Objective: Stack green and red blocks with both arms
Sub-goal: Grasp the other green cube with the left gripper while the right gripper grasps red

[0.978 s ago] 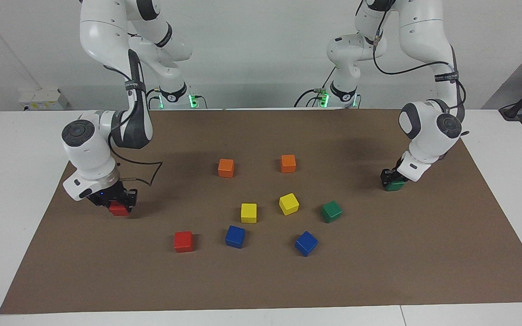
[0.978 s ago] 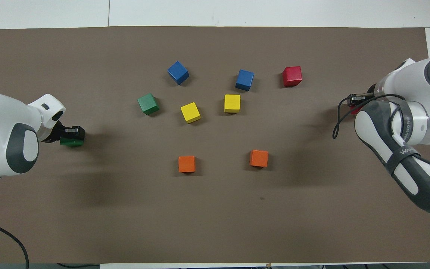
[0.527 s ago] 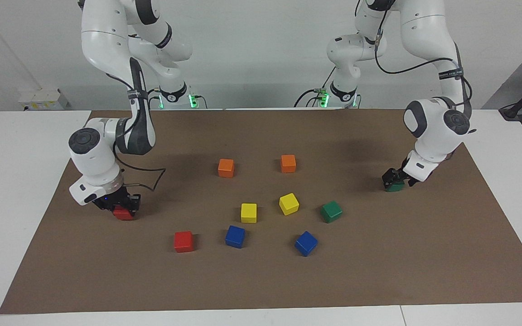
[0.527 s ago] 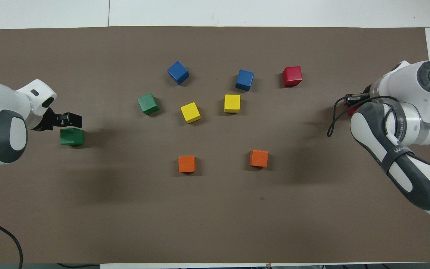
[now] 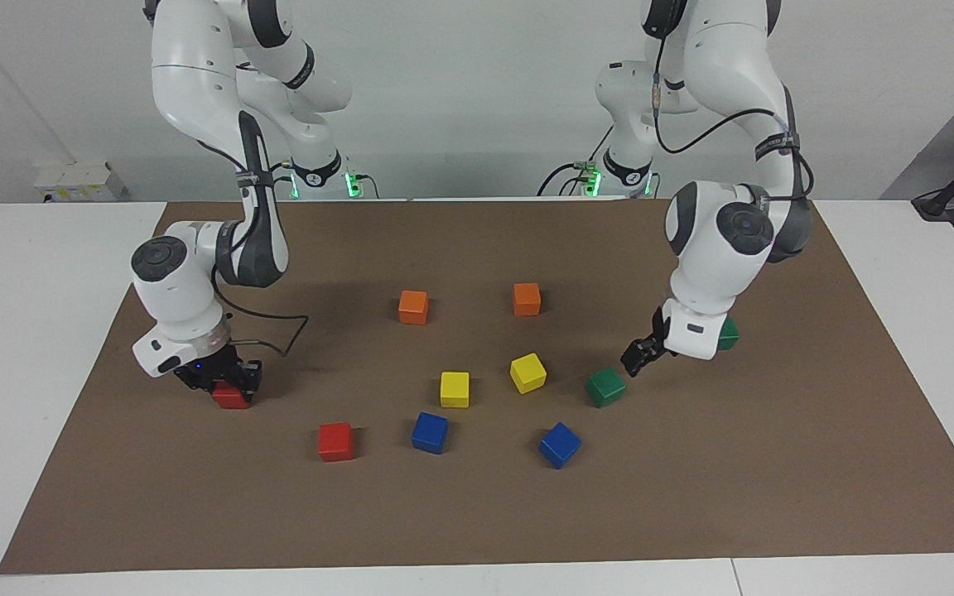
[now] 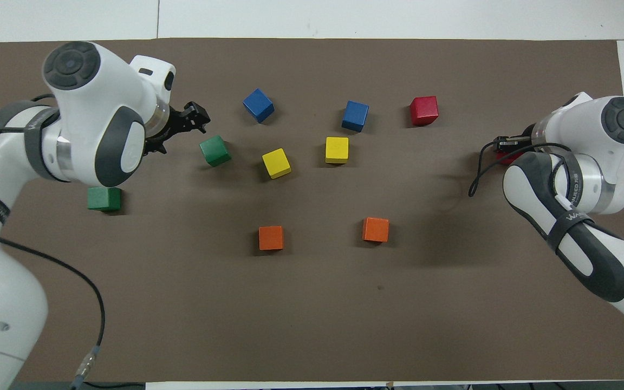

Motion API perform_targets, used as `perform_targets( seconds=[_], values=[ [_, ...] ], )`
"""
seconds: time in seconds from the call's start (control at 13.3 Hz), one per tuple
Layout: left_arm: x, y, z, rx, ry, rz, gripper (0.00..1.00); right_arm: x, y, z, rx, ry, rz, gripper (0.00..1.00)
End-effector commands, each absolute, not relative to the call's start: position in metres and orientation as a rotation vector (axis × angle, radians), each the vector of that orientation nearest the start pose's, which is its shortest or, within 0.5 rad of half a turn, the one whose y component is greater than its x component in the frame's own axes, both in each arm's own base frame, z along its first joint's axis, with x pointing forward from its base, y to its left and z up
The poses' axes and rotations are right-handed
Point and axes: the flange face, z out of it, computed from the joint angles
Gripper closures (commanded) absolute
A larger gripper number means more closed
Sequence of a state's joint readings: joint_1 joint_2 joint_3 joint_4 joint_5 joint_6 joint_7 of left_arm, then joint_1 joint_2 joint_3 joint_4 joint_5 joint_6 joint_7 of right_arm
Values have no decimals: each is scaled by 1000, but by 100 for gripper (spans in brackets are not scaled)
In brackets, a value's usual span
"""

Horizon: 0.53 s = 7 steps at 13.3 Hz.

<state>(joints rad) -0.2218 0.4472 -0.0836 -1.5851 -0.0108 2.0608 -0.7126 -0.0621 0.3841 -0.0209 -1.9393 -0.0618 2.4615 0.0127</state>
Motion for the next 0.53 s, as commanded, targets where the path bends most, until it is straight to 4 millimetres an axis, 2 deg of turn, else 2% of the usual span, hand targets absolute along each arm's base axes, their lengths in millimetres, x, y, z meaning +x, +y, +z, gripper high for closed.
perform_targets(
  seconds=[0.0,0.15,0.3,0.45],
  values=[
    [674,-204,363,-3054,-779,-4,0,632,-44,299,-3173,100,-240,0],
    [664,-219,345,-3027,-920,-54,0,637,-22,318,-3179,65,-174,0],
    [653,-221,330,-3025,-871,-93,0,664,20,364,-3198,60,-137,0],
    [645,-221,322,-3030,-859,-107,0,688,65,374,-3206,36,-108,0]
  ],
)
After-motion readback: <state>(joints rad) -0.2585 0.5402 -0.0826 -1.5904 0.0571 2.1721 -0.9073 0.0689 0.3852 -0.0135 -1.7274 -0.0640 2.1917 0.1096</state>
